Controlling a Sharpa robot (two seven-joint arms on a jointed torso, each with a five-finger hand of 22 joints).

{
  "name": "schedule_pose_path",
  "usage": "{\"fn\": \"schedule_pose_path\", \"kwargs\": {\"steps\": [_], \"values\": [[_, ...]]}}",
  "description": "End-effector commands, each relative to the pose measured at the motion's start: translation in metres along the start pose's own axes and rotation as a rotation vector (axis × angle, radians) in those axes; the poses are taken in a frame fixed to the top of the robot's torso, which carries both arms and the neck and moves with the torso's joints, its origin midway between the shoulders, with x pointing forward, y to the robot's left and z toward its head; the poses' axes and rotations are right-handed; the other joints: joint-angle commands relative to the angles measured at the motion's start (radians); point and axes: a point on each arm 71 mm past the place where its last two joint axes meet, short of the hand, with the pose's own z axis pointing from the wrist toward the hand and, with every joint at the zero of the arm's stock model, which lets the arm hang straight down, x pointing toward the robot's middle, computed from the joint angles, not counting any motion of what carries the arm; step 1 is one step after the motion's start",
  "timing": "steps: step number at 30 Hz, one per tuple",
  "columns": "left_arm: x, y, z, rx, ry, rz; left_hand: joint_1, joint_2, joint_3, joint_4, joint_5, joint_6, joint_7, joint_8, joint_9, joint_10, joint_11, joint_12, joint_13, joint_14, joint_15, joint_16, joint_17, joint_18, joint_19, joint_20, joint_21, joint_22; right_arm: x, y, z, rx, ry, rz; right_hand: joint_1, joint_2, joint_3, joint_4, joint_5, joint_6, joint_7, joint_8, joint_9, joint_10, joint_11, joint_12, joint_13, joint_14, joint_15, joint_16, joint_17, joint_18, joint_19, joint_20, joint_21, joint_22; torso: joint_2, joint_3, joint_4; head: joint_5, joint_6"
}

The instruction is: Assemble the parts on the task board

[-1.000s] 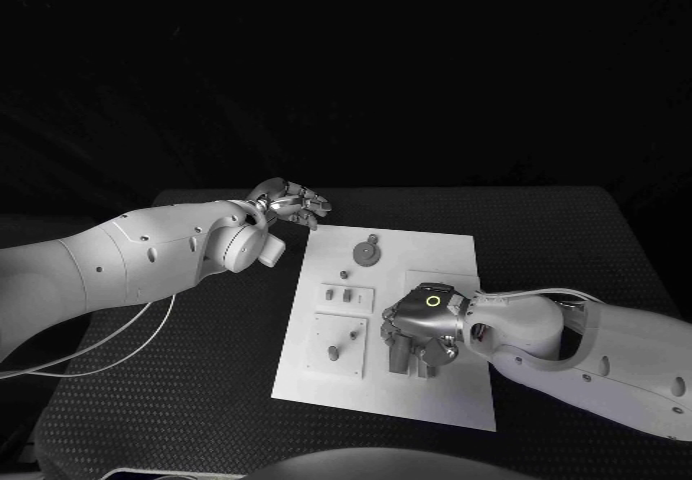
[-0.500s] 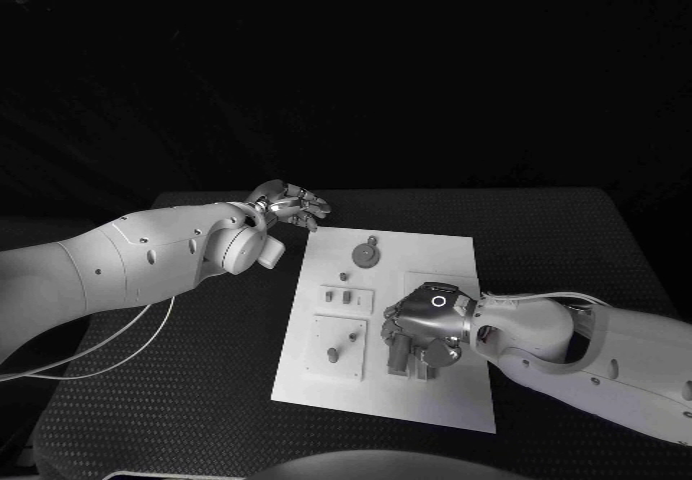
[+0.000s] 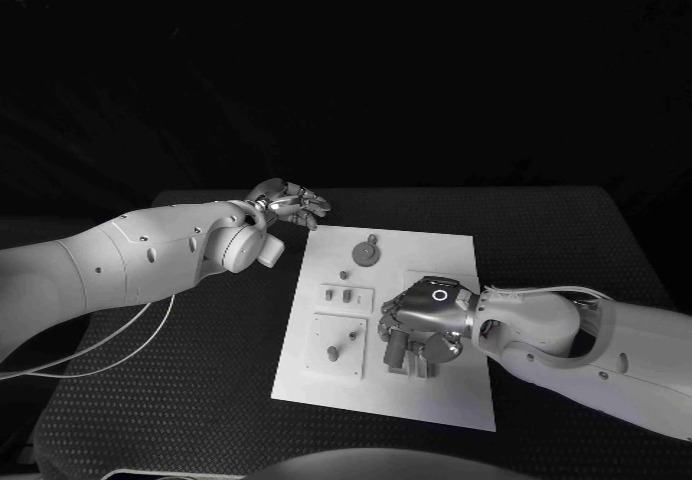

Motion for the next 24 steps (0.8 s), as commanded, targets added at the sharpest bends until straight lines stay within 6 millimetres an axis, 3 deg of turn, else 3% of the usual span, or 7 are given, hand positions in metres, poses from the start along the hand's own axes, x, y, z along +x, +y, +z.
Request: {"fn": "schedule_pose_path", "kwargs": {"steps": [1, 10, 24], "values": [[0.0020, -0.0015, 0.0003, 0.007, 0.015, -0.005, -0.007, 0.000, 0.000, 0.005, 0.006, -0.005, 0.001, 0.001, -0.002, -0.005, -0.001, 0.000, -0.001, -0.001, 0.005, -0.005, 0.001, 0.015, -0.005, 0.003, -0.005, 0.002, 0.0016, 0.0007, -0.0005, -0.012, 0.024, 0.025, -0.001, 0.007, 0.005, 0.002, 0.001, 0.036, 0.019, 0.008, 0.004, 0.005, 0.000, 0.007, -0.002, 0.008, -0.001, 0.028, 0.001, -0.002, 0.002, -0.002, 0.005, 0.014, 0.000, 0.0002, -0.0003, 0.000, 0.001], [0.0027, -0.0017, 0.0004, 0.008, 0.017, -0.006, -0.008, 0.001, 0.000, 0.006, 0.006, -0.005, 0.001, 0.002, -0.001, -0.006, -0.001, 0.000, -0.002, -0.001, 0.006, -0.005, 0.002, 0.015, -0.006, 0.003, -0.005, 0.002, 0.0056, -0.0020, 0.0013, -0.004, 0.054, 0.031, -0.002, 0.002, 0.005, 0.001, 0.001, 0.033, 0.019, 0.004, 0.003, 0.002, 0.000, 0.005, -0.006, 0.005, -0.002, 0.026, 0.001, -0.002, -0.002, -0.002, 0.002, 0.013, 0.000, 0.0000, -0.0002, -0.009, 0.003], [0.0025, -0.0016, 0.0005, 0.008, 0.017, -0.005, -0.008, 0.001, 0.000, 0.006, 0.006, -0.004, 0.000, 0.002, -0.001, -0.007, -0.001, 0.000, -0.002, -0.001, 0.006, -0.006, 0.003, 0.015, -0.006, 0.003, -0.005, 0.002, 0.0107, 0.0012, 0.0048, -0.014, 0.071, 0.036, 0.004, 0.002, 0.008, 0.001, 0.001, 0.032, 0.020, 0.002, 0.002, -0.001, -0.001, 0.004, -0.010, 0.001, -0.002, 0.025, 0.000, -0.002, -0.006, -0.001, 0.000, 0.013, 0.000, 0.0002, 0.0012, -0.007, 0.002]]}}
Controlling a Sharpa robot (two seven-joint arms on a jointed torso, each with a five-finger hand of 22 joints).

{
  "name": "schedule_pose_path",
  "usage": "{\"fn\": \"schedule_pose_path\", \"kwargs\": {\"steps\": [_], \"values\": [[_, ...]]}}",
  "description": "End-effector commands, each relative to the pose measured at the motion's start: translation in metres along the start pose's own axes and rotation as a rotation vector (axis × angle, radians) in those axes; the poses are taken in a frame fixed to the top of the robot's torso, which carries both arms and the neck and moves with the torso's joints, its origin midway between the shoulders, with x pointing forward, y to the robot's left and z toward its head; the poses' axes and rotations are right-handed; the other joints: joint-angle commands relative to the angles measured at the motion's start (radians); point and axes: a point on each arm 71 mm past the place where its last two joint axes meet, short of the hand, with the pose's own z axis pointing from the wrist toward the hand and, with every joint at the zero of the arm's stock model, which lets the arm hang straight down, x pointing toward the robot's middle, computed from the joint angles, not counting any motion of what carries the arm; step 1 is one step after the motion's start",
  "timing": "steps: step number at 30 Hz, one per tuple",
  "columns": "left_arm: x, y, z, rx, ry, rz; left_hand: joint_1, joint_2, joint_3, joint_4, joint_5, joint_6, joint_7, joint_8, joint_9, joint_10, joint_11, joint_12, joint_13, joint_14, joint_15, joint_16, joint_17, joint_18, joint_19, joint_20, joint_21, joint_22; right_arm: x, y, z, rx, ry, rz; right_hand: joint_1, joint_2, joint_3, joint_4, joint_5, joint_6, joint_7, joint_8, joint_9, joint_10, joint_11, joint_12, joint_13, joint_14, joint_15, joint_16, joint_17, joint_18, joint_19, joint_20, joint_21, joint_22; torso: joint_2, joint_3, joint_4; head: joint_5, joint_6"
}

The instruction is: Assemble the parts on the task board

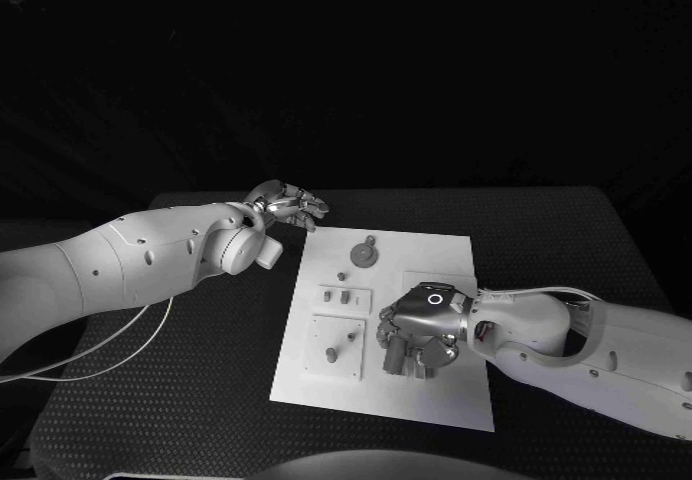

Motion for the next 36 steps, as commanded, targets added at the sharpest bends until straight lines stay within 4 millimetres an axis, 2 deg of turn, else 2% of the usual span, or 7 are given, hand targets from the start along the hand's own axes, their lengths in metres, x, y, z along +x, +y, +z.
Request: {"fn": "schedule_pose_path", "kwargs": {"steps": [1, 12, 16, 17, 19, 22, 36], "values": [[0.002, -0.001, 0.000, 0.008, 0.013, -0.005, -0.008, 0.001, 0.000, 0.006, 0.006, -0.004, 0.001, 0.002, -0.001, -0.007, -0.001, 0.000, -0.002, -0.001, 0.006, -0.006, 0.001, 0.015, -0.006, 0.003, -0.005, 0.001, 0.003, 0.003, 0.001, -0.016, 0.027, 0.006, 0.004, 0.002, 0.008, 0.001, 0.004, 0.031, 0.020, 0.002, 0.002, -0.001, -0.001, 0.004, -0.002, 0.001, -0.002, 0.024, -0.001, -0.002, -0.007, -0.001, 0.000, 0.013, 0.000, -0.0003, 0.0009, -0.001, -0.003], [0.002, -0.001, 0.000, 0.008, 0.015, -0.005, -0.008, 0.000, 0.000, 0.006, 0.006, -0.004, 0.001, 0.003, -0.001, -0.007, -0.001, 0.000, -0.002, -0.001, 0.006, -0.006, 0.002, 0.015, -0.006, 0.003, -0.005, 0.001, 0.010, 0.000, 0.002, -0.007, 0.047, 0.012, 0.020, 0.005, 0.013, -0.001, 0.004, 0.032, 0.020, 0.000, 0.003, -0.009, 0.000, 0.001, -0.009, -0.008, -0.003, 0.021, -0.005, -0.002, -0.018, 0.001, -0.006, 0.012, 0.001, -0.0002, 0.0007, 0.001, -0.005], [0.002, -0.001, 0.000, 0.008, 0.014, -0.005, -0.008, 0.000, 0.000, 0.006, 0.006, -0.005, 0.001, 0.003, -0.001, -0.007, -0.001, 0.000, -0.002, -0.001, 0.006, -0.007, 0.002, 0.015, -0.006, 0.003, -0.005, 0.001, 0.013, -0.005, 0.001, 0.008, 0.047, 0.003, 0.034, 0.009, 0.016, -0.001, 0.004, 0.011, 0.023, -0.014, -0.003, -0.014, 0.001, 0.000, -0.014, -0.014, -0.003, 0.019, -0.008, -0.002, -0.024, 0.002, -0.009, 0.012, 0.001, 0.0000, 0.0002, 0.002, -0.007], [0.002, -0.001, 0.000, 0.008, 0.015, -0.005, -0.008, 0.001, 0.000, 0.006, 0.006, -0.005, 0.001, 0.003, -0.001, -0.007, -0.001, 0.000, -0.002, -0.001, 0.006, -0.007, 0.002, 0.015, -0.006, 0.003, -0.005, 0.001, 0.014, -0.006, 0.001, 0.011, 0.047, 0.002, 0.040, 0.011, 0.020, -0.001, 0.004, 0.010, 0.023, -0.015, -0.003, -0.015, 0.001, 0.000, -0.015, -0.015, -0.003, 0.019, -0.009, -0.002, -0.025, 0.003, -0.010, 0.011, 0.001, 0.0002, 0.0003, 0.003, -0.007], [0.001, -0.001, 0.000, 0.007, 0.014, -0.005, -0.008, 0.000, 0.000, 0.006, 0.006, -0.005, 0.001, 0.003, -0.001, -0.007, -0.001, 0.000, -0.002, -0.001, 0.006, -0.007, 0.002, 0.015, -0.006, 0.003, -0.005, 0.001, 0.014, -0.008, 0.000, 0.017, 0.045, -0.004, 0.065, -0.001, 0.065, 0.002, 0.004, 0.008, 0.025, -0.020, -0.006, -0.018, 0.003, 0.000, -0.020, -0.018, -0.002, 0.019, -0.013, -0.002, -0.026, 0.008, -0.014, 0.009, 0.001, 0.0005, 0.0007, 0.003, -0.008], [0.001, -0.001, 0.000, 0.008, 0.015, -0.005, -0.008, 0.000, 0.000, 0.006, 0.006, -0.005, 0.001, 0.003, -0.001, -0.008, 0.000, 0.000, -0.002, -0.001, 0.006, -0.007, 0.002, 0.015, -0.006, 0.003, -0.005, 0.001, 0.015, -0.009, 0.001, 0.018, 0.044, -0.007, 0.063, -0.003, 0.083, 0.001, 0.004, 0.009, 0.024, -0.021, -0.007, -0.019, 0.005, 0.002, -0.022, -0.019, -0.001, 0.020, -0.015, -0.002, -0.024, 0.011, -0.013, 0.009, 0.000, 0.0004, 0.0001, 0.002, -0.007], [0.002, -0.001, 0.000, 0.007, 0.016, -0.005, -0.008, 0.000, -0.001, 0.006, 0.006, -0.005, 0.001, 0.003, -0.001, -0.008, 0.000, 0.000, -0.002, -0.001, 0.006, -0.007, 0.003, 0.015, -0.007, 0.003, -0.005, 0.002, 0.014, -0.006, 0.003, 0.008, 0.018, -0.015, 0.057, -0.003, 0.100, 0.001, 0.004, 0.013, 0.025, -0.021, -0.006, -0.021, 0.007, 0.005, -0.026, -0.020, 0.000, 0.021, -0.018, -0.002, -0.024, 0.013, -0.012, 0.011, 0.000, -0.0002, 0.0008, 0.002, -0.008]]}}
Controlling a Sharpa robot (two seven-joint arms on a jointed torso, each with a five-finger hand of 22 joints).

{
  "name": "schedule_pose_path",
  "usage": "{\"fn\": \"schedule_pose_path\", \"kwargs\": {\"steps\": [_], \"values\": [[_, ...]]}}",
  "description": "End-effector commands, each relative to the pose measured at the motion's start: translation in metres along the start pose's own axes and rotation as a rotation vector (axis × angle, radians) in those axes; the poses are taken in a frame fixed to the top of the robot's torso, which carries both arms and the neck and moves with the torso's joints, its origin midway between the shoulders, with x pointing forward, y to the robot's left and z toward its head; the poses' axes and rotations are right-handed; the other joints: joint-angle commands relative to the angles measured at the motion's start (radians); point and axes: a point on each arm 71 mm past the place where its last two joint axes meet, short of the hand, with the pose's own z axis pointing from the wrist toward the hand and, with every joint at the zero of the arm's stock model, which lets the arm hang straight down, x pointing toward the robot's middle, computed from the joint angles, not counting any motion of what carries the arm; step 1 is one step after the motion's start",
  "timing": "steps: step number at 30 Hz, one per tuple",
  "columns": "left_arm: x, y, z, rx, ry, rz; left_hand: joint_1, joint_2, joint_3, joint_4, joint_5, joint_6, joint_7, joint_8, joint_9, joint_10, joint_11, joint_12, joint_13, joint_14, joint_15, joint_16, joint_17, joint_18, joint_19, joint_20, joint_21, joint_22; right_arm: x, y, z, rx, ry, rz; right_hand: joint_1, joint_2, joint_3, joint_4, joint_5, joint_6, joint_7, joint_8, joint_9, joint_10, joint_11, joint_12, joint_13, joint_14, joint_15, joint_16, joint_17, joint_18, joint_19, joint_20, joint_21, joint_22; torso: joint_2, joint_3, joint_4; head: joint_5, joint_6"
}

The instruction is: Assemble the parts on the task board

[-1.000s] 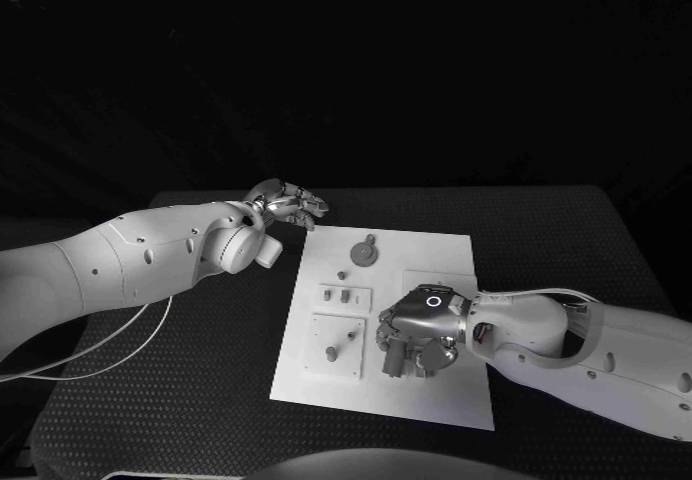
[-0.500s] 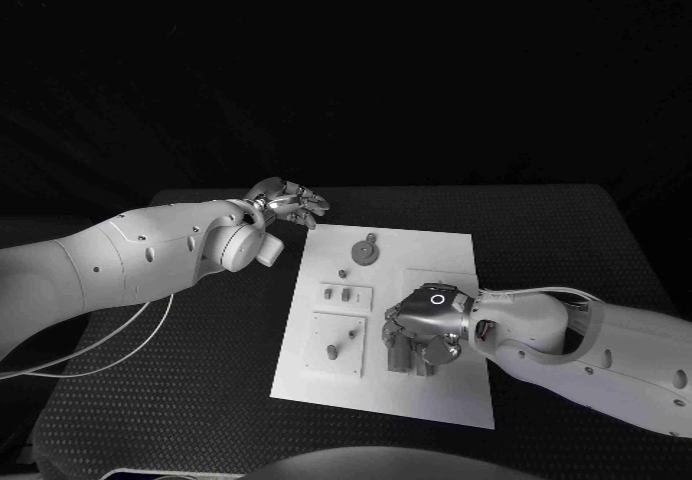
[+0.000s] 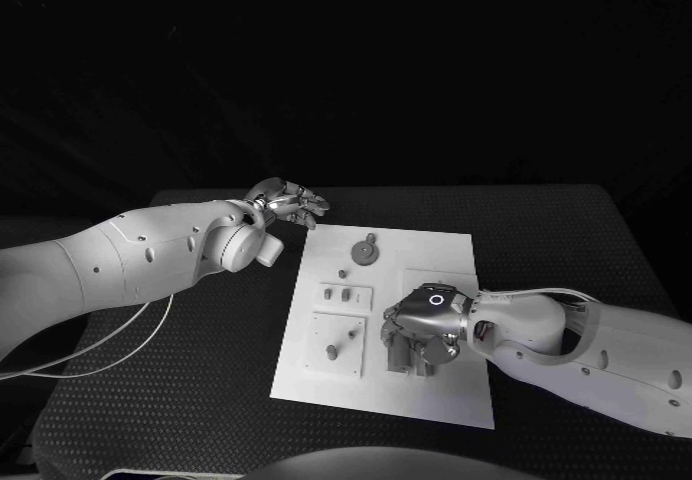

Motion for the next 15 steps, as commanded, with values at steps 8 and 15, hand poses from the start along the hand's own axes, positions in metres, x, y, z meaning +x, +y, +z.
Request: {"fn": "schedule_pose_path", "kwargs": {"steps": [8, 15], "values": [[0.0032, -0.0019, 0.0004, 0.008, 0.018, -0.006, -0.008, 0.000, -0.001, 0.007, 0.006, -0.004, 0.002, 0.003, -0.001, -0.006, -0.002, 0.000, -0.002, -0.001, 0.006, -0.004, 0.002, 0.015, -0.007, 0.003, -0.005, 0.001, 0.0005, 0.0027, 0.0020, -0.015, 0.000, -0.010, -0.016, -0.012, 0.007, 0.000, 0.003, 0.020, 0.018, 0.002, 0.002, -0.009, 0.002, 0.006, -0.003, -0.005, 0.001, 0.022, -0.002, -0.002, 0.000, 0.007, 0.000, 0.012, 0.000, -0.0020, 0.0004, 0.001, 0.001], [0.0028, -0.0017, 0.0003, 0.006, 0.016, -0.005, -0.008, 0.000, -0.001, 0.006, 0.006, -0.004, 0.002, 0.003, -0.001, -0.006, -0.002, 0.000, -0.002, -0.001, 0.006, -0.004, 0.002, 0.015, -0.007, 0.003, -0.005, 0.001, 0.0013, 0.0032, 0.0036, -0.014, 0.009, -0.004, -0.026, -0.026, 0.006, 0.001, 0.003, 0.012, 0.019, -0.003, 0.001, -0.010, 0.003, 0.009, -0.005, -0.005, 0.002, 0.023, -0.004, -0.002, 0.000, 0.008, 0.000, 0.012, 0.000, -0.0010, 0.0009, 0.001, -0.001]]}}
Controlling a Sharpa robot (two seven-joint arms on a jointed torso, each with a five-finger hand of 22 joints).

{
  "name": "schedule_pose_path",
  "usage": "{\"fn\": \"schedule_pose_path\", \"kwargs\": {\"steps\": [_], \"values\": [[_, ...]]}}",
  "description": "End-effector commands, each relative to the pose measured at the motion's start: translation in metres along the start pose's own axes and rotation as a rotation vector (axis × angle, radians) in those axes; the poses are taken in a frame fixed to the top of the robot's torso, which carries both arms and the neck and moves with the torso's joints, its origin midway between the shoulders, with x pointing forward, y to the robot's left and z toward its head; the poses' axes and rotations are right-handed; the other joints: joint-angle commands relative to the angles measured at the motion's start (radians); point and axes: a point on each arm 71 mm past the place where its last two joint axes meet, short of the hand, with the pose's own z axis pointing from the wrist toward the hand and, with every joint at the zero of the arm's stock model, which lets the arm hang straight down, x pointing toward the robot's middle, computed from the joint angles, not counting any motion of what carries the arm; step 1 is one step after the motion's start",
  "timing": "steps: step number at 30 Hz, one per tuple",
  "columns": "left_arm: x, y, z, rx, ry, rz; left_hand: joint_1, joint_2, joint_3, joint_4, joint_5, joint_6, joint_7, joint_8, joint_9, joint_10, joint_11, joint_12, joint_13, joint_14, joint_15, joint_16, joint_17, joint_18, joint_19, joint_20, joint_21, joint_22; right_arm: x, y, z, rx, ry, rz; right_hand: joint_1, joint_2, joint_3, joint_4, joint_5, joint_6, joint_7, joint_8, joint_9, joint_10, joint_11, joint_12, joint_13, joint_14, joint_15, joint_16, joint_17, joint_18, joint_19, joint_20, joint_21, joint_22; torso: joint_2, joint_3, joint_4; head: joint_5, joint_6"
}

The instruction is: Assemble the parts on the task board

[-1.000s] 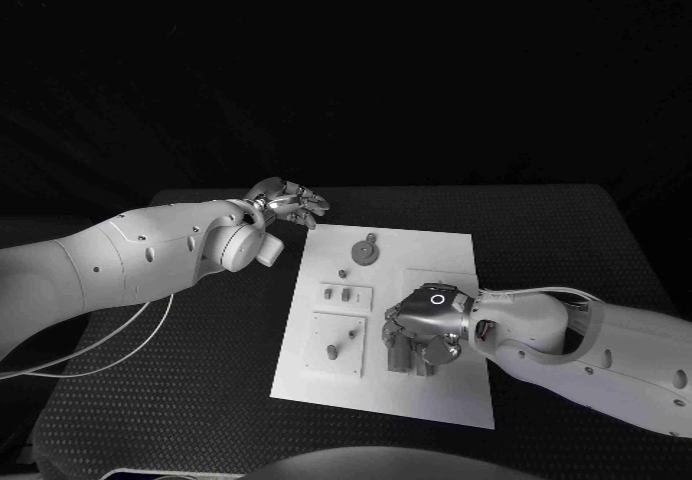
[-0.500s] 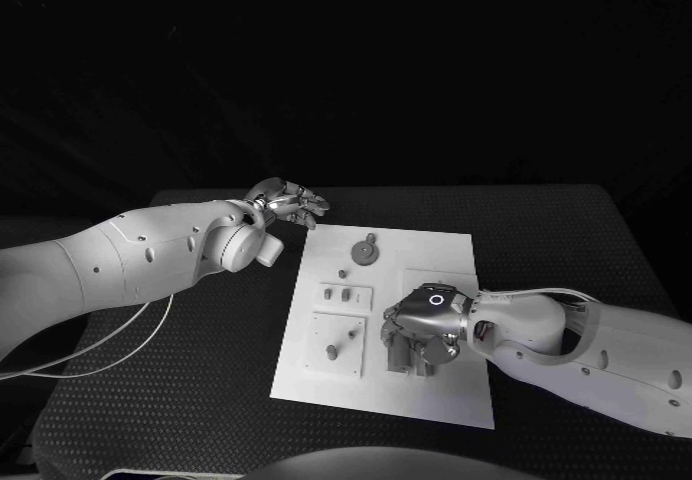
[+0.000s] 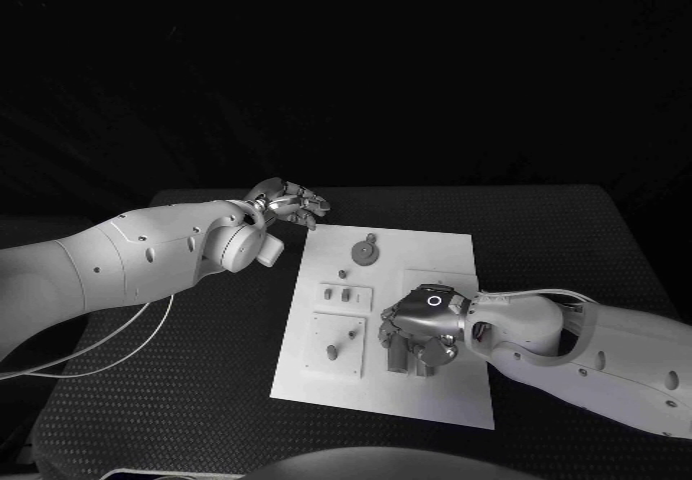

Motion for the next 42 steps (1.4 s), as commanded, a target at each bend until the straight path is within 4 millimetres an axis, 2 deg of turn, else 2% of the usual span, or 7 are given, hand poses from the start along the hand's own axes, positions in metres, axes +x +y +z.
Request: {"fn": "schedule_pose_path", "kwargs": {"steps": [1, 6, 10, 13, 26, 36, 42], "values": [[0.002, -0.001, 0.000, 0.005, 0.013, -0.005, -0.008, 0.000, -0.001, 0.006, 0.006, -0.004, 0.002, 0.003, -0.001, -0.006, -0.002, 0.000, -0.002, -0.001, 0.006, -0.004, 0.001, 0.015, -0.007, 0.003, -0.005, 0.001, 0.002, 0.000, 0.001, -0.003, 0.012, -0.001, -0.011, -0.003, 0.005, 0.001, 0.003, 0.011, 0.019, 0.000, 0.000, -0.006, 0.000, 0.005, -0.002, -0.005, 0.002, 0.023, -0.002, -0.002, 0.000, 0.008, 0.001, 0.013, 0.000, 0.0002, 0.0004, -0.001, -0.002], [0.003, -0.002, 0.001, 0.007, 0.017, -0.006, -0.007, 0.000, -0.001, 0.006, 0.006, -0.005, 0.002, 0.003, -0.001, -0.006, -0.002, 0.000, -0.002, -0.001, 0.006, -0.004, 0.001, 0.015, -0.007, 0.003, -0.005, 0.001, 0.003, -0.003, 0.001, 0.009, 0.020, 0.005, -0.029, -0.008, 0.001, 0.004, 0.003, 0.008, 0.021, -0.003, 0.000, -0.007, 0.001, 0.006, -0.004, -0.006, 0.003, 0.023, -0.003, -0.002, 0.000, 0.010, 0.001, 0.012, 0.000, -0.0003, -0.0004, -0.003, -0.002], [0.003, -0.002, 0.001, 0.007, 0.015, -0.005, -0.007, 0.000, -0.001, 0.006, 0.006, -0.005, 0.002, 0.003, -0.001, -0.006, -0.002, 0.000, -0.002, -0.001, 0.006, -0.004, 0.002, 0.015, -0.007, 0.003, -0.005, 0.001, 0.003, -0.003, 0.001, 0.013, 0.021, 0.009, -0.071, -0.043, -0.011, 0.011, 0.004, -0.009, 0.026, -0.012, -0.004, -0.011, 0.004, 0.006, -0.008, -0.007, 0.005, 0.021, -0.007, -0.002, 0.001, 0.012, -0.001, 0.010, 0.000, 0.0005, -0.0010, -0.001, -0.003], [0.003, -0.002, 0.000, 0.006, 0.016, -0.005, -0.007, 0.000, -0.001, 0.006, 0.006, -0.005, 0.002, 0.003, -0.001, -0.007, -0.002, 0.000, -0.002, -0.001, 0.006, -0.004, 0.002, 0.015, -0.007, 0.003, -0.005, 0.001, 0.003, -0.003, 0.002, 0.013, 0.022, 0.010, -0.079, -0.050, -0.009, 0.010, 0.003, -0.018, 0.028, -0.017, -0.005, -0.013, 0.005, 0.005, -0.011, -0.009, 0.006, 0.019, -0.009, -0.002, 0.000, 0.012, -0.004, 0.009, 0.000, 0.0009, -0.0008, -0.003, -0.003], [0.003, -0.002, 0.000, 0.006, 0.014, -0.005, -0.007, 0.000, -0.001, 0.006, 0.006, -0.006, 0.003, 0.003, -0.002, -0.007, -0.002, 0.001, -0.002, -0.001, 0.006, -0.004, 0.002, 0.015, -0.007, 0.003, -0.005, 0.001, 0.006, -0.005, 0.001, 0.023, 0.043, 0.007, -0.064, -0.049, 0.009, 0.002, 0.003, -0.054, 0.016, -0.032, -0.009, -0.034, 0.012, -0.005, -0.025, -0.027, 0.011, 0.009, -0.022, -0.002, -0.018, 0.015, -0.022, 0.004, 0.000, 0.0013, -0.0005, -0.005, -0.004], [0.002, -0.002, 0.000, 0.005, 0.014, -0.005, -0.006, -0.001, -0.001, 0.006, 0.006, -0.006, 0.003, 0.003, -0.002, -0.007, -0.002, 0.001, -0.002, -0.001, 0.006, -0.005, 0.003, 0.015, -0.007, 0.003, -0.005, 0.002, 0.008, -0.009, -0.001, 0.038, 0.042, -0.005, -0.032, -0.038, 0.014, -0.001, 0.003, -0.046, 0.012, -0.023, -0.005, -0.040, 0.014, -0.003, -0.030, -0.034, 0.013, 0.011, -0.026, -0.002, -0.025, 0.016, -0.024, 0.006, 0.000, 0.0008, -0.0005, -0.005, -0.004], [0.002, -0.001, 0.000, 0.005, 0.012, -0.005, -0.006, -0.001, -0.001, 0.005, 0.006, -0.006, 0.003, 0.003, -0.002, -0.007, -0.002, 0.001, -0.002, -0.001, 0.006, -0.005, 0.003, 0.015, -0.007, 0.003, -0.005, 0.002, 0.008, -0.012, -0.003, 0.049, 0.039, -0.006, -0.027, -0.051, 0.011, 0.001, 0.004, -0.129, -0.008, -0.063, -0.024, -0.055, 0.020, -0.008, -0.038, -0.049, 0.019, 0.009, -0.032, -0.002, -0.037, 0.024, -0.031, 0.007, 0.000, 0.0008, -0.0007, -0.005, -0.004]]}}
